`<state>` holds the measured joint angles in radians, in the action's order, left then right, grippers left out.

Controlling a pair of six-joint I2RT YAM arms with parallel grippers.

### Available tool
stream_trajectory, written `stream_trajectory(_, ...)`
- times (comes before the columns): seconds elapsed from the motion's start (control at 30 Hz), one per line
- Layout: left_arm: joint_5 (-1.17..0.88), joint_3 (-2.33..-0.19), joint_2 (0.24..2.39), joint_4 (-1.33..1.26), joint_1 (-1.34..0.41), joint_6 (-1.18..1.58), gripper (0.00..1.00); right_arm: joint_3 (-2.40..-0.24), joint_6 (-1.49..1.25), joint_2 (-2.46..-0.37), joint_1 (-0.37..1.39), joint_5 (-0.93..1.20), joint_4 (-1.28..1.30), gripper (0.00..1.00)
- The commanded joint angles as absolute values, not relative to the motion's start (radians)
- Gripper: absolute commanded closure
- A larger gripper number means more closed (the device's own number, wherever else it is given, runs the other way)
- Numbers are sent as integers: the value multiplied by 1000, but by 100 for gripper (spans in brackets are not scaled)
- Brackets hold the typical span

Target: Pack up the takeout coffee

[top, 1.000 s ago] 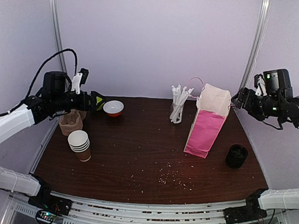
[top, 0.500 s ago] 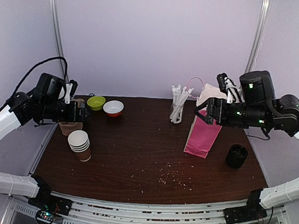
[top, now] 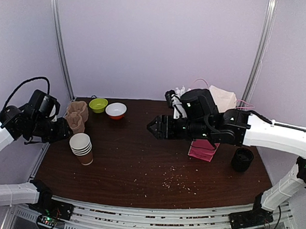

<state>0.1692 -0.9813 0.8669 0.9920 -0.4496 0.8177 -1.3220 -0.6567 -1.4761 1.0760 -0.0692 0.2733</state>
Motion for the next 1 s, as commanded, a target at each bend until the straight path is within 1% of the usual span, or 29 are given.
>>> stream_trajectory(0.0,156,-932,868,978,-354,825,62,-1313,-679,-1524,1079,-15,157,32)
stream_trajectory(0.1,73,-875,863,904,-295,811,70,-1302,-689,-1542,1079,-9,142,33)
stream_trajectory(0.2,45,-844,889,864,-285,811,74,-1299,-690,-1549,1079,-12,141,33)
stream_trajectory(0.3,40,-831,913,841,-283,805,76,-1304,-687,-1552,1079,-16,148,33)
stream_trajectory(0.57,36,-815,944,805,-270,793,76,-1304,-688,-1566,1078,-17,146,33)
stream_trajectory(0.73,42,-799,951,798,-266,791,84,-1302,-688,-1569,1079,-17,144,33)
stream_trajectory(0.87,49,-799,947,801,-263,790,89,-1305,-684,-1569,1079,-18,146,33)
stream_trajectory(0.93,49,-798,949,803,-261,789,89,-1308,-679,-1571,1078,-19,149,33)
stream_trajectory(0.97,49,-798,951,806,-262,788,87,-1310,-679,-1572,1078,-21,149,33)
